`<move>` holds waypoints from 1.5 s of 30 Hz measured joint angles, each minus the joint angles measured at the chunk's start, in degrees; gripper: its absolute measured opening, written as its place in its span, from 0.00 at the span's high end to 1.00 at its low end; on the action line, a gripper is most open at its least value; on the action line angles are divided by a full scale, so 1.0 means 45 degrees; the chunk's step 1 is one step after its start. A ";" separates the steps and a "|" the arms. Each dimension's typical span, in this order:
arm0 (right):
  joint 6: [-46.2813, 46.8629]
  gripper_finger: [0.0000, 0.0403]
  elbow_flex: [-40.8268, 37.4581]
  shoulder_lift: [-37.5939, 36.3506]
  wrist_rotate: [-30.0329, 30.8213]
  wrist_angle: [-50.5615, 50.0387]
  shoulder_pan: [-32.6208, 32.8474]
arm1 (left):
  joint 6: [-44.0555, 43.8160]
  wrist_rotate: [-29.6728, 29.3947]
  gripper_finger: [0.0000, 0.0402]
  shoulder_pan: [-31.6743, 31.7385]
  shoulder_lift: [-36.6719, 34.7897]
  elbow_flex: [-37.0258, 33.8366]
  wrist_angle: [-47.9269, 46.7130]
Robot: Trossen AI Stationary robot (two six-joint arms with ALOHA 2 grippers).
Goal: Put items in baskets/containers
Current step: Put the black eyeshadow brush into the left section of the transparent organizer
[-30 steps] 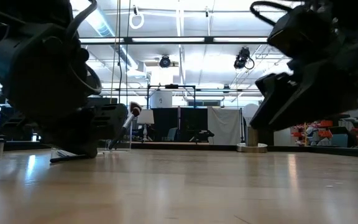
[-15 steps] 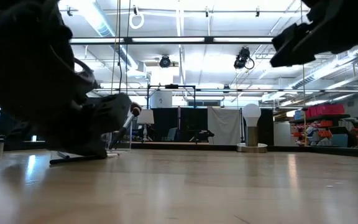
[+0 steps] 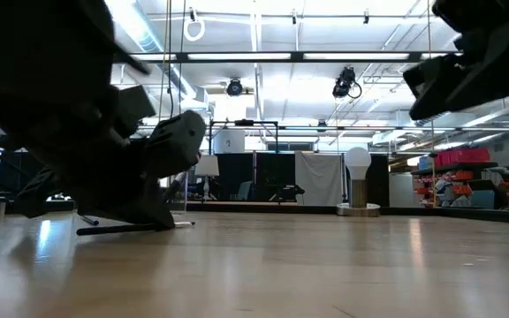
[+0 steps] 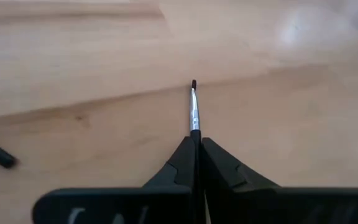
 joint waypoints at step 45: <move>0.0998 0.70 -0.3907 0.4692 -0.3327 1.8019 -0.1100 | 2.0405 -0.0967 0.96 0.1422 -0.0068 0.4566 0.9958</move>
